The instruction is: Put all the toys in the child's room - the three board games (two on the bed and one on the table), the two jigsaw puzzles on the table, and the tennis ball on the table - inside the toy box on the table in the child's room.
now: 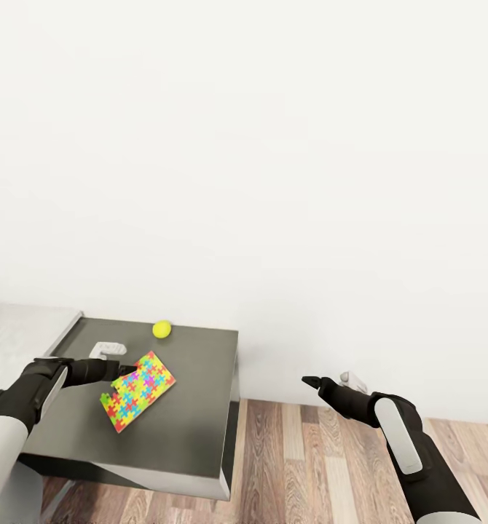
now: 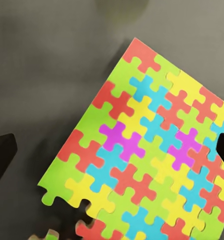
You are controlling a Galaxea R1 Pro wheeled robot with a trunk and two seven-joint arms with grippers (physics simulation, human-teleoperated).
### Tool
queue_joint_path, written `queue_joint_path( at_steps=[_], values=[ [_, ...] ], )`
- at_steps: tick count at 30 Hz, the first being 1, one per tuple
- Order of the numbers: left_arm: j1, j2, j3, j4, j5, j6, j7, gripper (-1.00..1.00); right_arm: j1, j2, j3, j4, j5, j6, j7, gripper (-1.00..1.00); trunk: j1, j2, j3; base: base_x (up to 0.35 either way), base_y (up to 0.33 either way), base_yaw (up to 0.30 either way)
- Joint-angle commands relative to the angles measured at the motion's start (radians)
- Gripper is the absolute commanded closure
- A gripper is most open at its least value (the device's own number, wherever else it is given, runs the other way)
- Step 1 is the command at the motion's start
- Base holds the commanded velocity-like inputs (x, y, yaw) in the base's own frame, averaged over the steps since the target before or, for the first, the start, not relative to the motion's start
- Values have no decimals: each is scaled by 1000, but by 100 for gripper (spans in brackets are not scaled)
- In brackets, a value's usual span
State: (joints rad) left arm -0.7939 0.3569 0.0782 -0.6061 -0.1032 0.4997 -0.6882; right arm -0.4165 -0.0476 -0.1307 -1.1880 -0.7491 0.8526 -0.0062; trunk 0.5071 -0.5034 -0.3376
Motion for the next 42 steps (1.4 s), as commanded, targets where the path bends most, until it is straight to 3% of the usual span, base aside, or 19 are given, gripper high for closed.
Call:
queue_joint_path(
  at_steps=[1, 42],
  values=[
    [-1, -1, 6, -1, -10, 3, -9, -100, -1, 0, -1, -1, -2, 5, -1, -100, 0, -2, -3, 0, 0, 0],
    [-1, -1, 6, -1, -10, -18, -10, -100, -1, 1, -1, 0, -1, 5, -1, -100, 0, -2, -70, 0, 0, 0]
  ],
)
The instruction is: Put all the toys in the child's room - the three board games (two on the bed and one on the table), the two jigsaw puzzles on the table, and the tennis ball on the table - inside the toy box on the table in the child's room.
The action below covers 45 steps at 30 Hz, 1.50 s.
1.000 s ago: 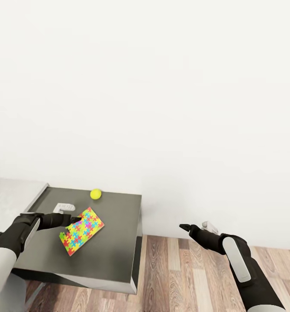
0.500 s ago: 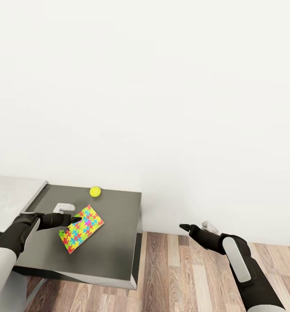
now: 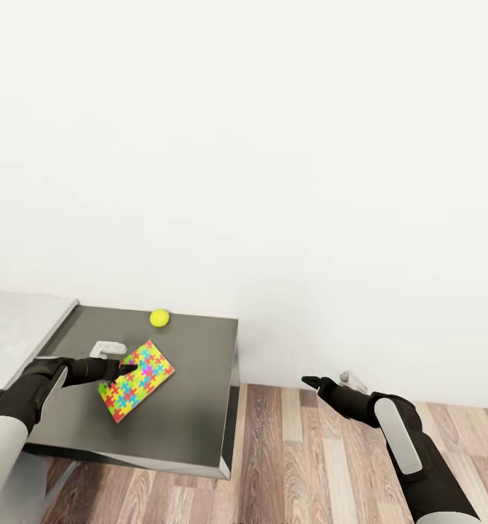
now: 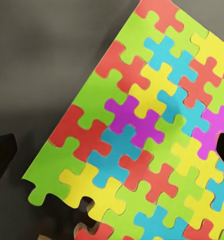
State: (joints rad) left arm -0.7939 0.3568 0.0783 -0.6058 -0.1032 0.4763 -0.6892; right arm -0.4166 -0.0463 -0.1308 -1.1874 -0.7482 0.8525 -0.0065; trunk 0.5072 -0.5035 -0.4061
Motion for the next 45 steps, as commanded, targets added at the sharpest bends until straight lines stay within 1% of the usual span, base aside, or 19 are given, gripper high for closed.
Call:
queue_joint_path(
  at_steps=[1, 26, 39, 45],
  values=[
    [-1, -1, 6, -1, -10, 5, -9, -100, -1, 0, -1, -1, -2, 5, -1, -100, 0, -2, -3, 0, 0, 0],
    [-1, -1, 6, -1, -9, 5, -10, -100, -1, 0, 0, -2, -2, 3, 3, -100, 0, -2, -43, 0, 0, 0],
    [-1, -1, 6, -1, -9, 5, -10, -100, -1, 2, 2, -3, 0, -7, 9, -100, 0, -2, -46, 0, -2, 0],
    [-1, -3, 6, -1, -9, 5, -10, -100, -1, 1, 2, -3, -2, -7, 9, -100, 0, -2, -46, 0, -193, 0]
  ],
)
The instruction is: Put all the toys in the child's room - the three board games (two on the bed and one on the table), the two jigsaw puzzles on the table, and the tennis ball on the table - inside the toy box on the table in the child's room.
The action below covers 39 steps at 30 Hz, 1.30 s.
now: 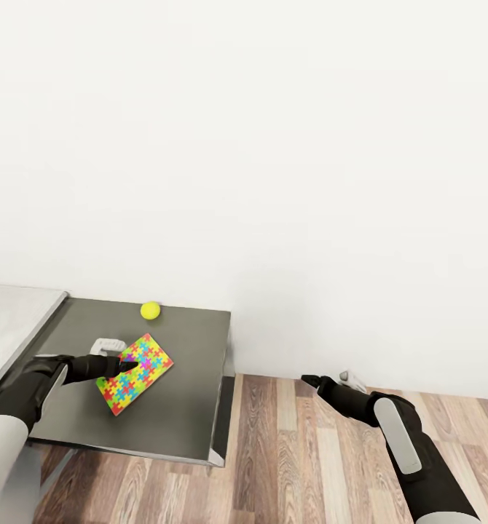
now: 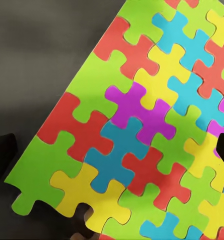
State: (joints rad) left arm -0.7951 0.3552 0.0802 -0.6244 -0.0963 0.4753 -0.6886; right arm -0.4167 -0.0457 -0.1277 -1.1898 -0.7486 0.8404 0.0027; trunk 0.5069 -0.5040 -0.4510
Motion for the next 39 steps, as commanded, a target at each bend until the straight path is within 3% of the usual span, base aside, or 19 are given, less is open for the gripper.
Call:
queue_joint_path(
  at_steps=[1, 24, 39],
  values=[
    [1, -2, 4, 17, -16, 6, -11, -100, -1, 0, -1, -1, -1, 5, 0, -100, 1, -1, -1, 0, -103, 0],
    [1, -3, 4, 17, -16, 6, -11, -100, -1, 1, -1, -1, -2, 5, 0, -100, 1, -1, -1, 0, -159, 0],
    [1, -2, 4, 17, -15, 6, -11, -100, -1, 0, -1, -1, -3, 5, 2, -100, 1, -1, 5, 0, -15, -66]
  ],
)
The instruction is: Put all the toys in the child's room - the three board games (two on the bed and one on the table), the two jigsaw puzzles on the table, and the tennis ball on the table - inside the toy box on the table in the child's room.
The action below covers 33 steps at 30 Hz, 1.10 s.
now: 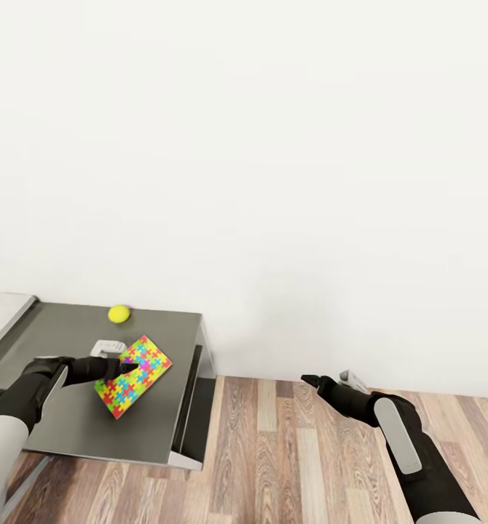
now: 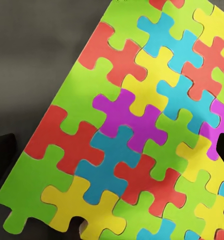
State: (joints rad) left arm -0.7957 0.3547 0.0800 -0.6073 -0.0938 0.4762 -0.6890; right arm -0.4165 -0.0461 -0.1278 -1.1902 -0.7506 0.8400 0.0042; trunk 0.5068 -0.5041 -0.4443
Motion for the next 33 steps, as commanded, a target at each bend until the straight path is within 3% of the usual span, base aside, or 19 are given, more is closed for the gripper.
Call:
queue_joint_path(
  at_steps=[1, 16, 33],
  values=[
    [1, -2, 4, 0, -18, 5, -11, -100, -1, 1, -1, -1, -1, 5, 0, -100, 1, -1, -1, 0, 0, -46],
    [1, -2, 4, 0, -17, 5, -11, -100, -1, 2, -1, -2, 0, 5, 0, -100, 1, -1, -1, 0, -5, -6],
    [1, -2, 4, 0, -17, 5, -11, -100, 0, 3, -1, 0, 0, 5, 0, -100, 1, -1, -1, -18, -91, 0]
  ],
)
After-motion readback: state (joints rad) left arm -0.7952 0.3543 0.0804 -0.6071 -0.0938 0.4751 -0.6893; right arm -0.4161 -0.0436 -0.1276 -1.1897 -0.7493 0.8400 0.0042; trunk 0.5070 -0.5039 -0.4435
